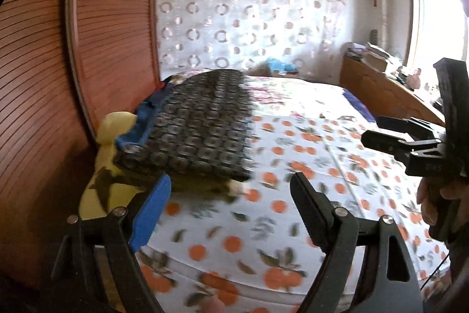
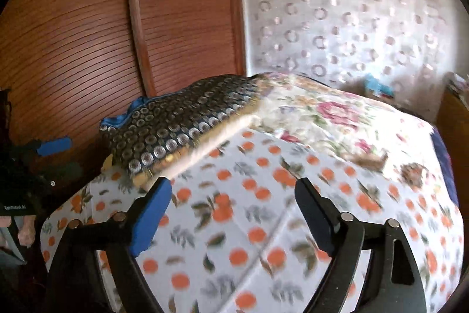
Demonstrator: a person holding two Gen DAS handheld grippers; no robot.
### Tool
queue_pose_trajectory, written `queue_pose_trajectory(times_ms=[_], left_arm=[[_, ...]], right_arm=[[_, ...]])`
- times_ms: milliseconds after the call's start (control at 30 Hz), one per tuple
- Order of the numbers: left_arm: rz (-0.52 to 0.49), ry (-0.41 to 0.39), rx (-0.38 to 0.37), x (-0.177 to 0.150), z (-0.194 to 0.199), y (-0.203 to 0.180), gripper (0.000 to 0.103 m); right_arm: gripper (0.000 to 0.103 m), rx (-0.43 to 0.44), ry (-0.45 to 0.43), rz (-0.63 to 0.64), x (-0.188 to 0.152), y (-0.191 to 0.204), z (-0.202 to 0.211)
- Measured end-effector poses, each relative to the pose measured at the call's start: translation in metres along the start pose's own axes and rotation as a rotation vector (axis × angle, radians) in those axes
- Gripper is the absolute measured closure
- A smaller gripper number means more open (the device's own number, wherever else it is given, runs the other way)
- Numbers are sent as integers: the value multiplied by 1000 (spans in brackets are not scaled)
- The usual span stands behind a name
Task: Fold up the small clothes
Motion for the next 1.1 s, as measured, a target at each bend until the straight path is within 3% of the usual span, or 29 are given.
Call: queue_pose_trajectory(times_ms=[333,767,1000,1100], left_arm=[[-60,-35,-103,4,7,-70,19],[-132,-144,-156,49,46,-133,19],[-160,-185,-137,63,64,-147,19],[-162,-190,-133,62,67,-148,19]], right_arm=[[15,-186,-53,-141,-37,-39,101],[14,-325,-194,-229,-42,-56,203],[15,-381,-242,-254,-43,-53,225],[15,-395,-247,-247,-48,-44,213]])
Point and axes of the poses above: each gripper's, at about its wrist camera, not at the fingertips, and z roughly against the way its jaws point, y to its left, x to its top, the point moved 5 cm from there along -z, roughly the way its jaws point, and after that the axes turned 13 degrees about -x, right-handed, at the moved point
